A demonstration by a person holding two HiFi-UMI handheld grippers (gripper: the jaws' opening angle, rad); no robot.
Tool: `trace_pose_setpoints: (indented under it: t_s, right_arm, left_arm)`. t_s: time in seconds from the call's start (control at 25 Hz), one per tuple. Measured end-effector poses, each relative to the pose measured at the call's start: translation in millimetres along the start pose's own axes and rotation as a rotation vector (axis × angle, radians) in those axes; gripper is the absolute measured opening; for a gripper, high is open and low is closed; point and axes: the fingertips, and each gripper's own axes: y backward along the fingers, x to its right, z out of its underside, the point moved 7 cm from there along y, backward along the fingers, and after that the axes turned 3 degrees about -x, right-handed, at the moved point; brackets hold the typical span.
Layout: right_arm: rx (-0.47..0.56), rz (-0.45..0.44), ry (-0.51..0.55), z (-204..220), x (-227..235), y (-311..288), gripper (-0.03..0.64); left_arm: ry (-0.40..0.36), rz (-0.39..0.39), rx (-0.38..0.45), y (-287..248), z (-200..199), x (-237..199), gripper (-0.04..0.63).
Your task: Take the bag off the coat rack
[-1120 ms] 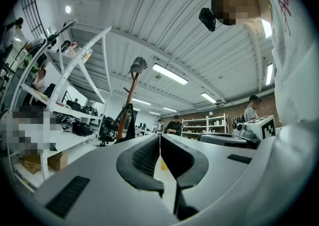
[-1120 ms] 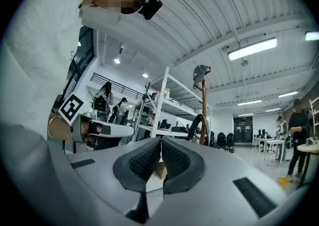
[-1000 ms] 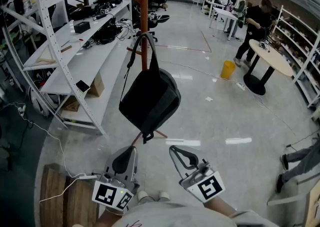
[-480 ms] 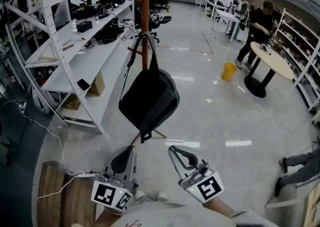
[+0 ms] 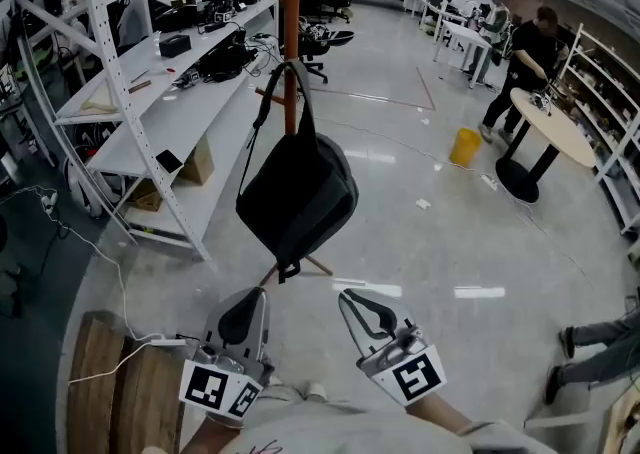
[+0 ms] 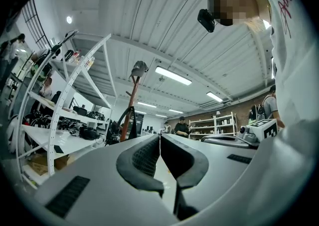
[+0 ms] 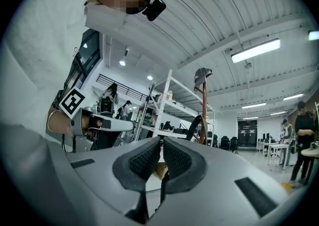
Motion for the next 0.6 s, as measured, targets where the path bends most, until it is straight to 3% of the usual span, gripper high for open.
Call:
trace_pose_setpoints:
  t_s: [0.6]
  right_arm:
    - [-0.037,0.002,-0.001,14.9,24.0,-28.4,0.023]
  left_arm:
    - [0.01,-0.006,-0.006,-31.2,11.5,-29.0,0.02]
